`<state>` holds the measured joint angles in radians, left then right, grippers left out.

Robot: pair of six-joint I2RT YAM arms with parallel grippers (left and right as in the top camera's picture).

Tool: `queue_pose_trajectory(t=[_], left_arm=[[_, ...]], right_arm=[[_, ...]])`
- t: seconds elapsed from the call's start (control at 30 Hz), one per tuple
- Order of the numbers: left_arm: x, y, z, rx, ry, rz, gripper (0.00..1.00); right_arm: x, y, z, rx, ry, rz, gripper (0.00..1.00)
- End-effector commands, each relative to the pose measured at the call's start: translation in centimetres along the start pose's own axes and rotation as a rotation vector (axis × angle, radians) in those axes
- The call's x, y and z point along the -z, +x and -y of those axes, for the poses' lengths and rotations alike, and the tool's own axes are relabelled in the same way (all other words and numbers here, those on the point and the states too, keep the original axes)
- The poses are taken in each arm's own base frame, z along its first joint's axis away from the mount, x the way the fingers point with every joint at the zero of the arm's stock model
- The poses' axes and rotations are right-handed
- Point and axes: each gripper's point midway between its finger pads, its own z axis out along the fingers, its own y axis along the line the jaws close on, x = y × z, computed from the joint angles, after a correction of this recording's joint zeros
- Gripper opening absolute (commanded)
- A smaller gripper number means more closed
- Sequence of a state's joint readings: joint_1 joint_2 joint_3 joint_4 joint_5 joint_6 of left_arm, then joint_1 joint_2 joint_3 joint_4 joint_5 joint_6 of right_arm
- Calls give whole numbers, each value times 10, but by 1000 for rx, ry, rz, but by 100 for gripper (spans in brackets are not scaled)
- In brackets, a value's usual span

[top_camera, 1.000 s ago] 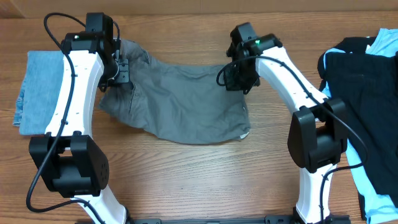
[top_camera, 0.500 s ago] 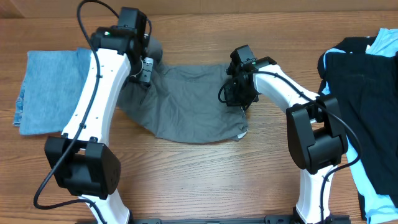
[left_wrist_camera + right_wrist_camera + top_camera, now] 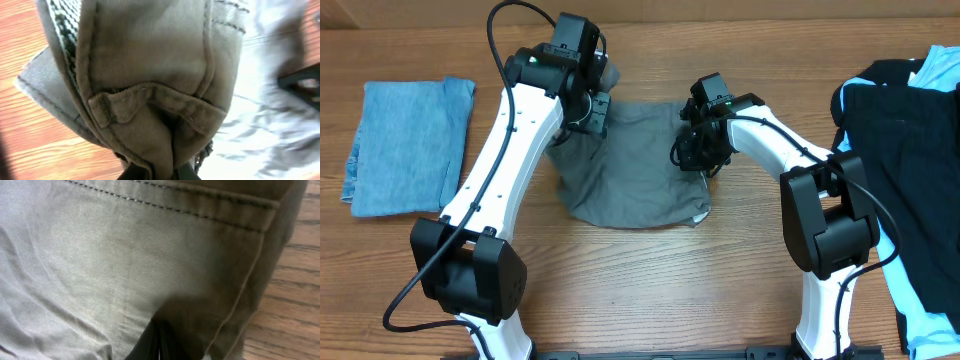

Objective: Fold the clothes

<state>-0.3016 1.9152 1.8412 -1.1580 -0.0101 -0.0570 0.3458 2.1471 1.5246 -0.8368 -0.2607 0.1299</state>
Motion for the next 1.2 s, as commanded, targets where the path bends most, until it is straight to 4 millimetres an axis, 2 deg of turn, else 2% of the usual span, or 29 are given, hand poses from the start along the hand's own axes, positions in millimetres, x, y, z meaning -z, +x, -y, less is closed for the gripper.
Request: queue_pose_trajectory(t=[0.0,0.13,0.23,0.33,0.4,0.5,0.7,0.83,0.93,1.03,1.17], left_arm=[[19,-16,29,34,145,70,4],[11,-12,42,2,151,45,4],[-9,-2,58,-51,155,-20,4],[-28,6,66,-75,132,-70,4],[-35,10,71,-87,129,-90,4],[-40,12,78,-97,131,-102,4],[-42,4,84,-74,136,-66,4],[-44,-2,86,-49,139,-44,4],[-56,-2,87,-28,139,-57,5],[-77,0,89,13,140,-87,5],[-90,-2,94,56,159,-90,5]], right_arm=[[-7,9,-5,7,-30,-27,4],[-7,9,-5,7,-30,-28,4],[-7,9,-5,7,-30,-27,4],[-7,8,-7,9,-37,-23,4],[-6,5,-14,13,-81,-15,4],[3,-4,-23,14,-145,5,4],[30,-17,-23,36,-151,71,4],[64,-22,-14,11,-150,124,4],[80,-19,7,-33,-102,130,4],[86,-12,29,-70,-62,106,4],[86,-6,35,-81,-56,84,4]])
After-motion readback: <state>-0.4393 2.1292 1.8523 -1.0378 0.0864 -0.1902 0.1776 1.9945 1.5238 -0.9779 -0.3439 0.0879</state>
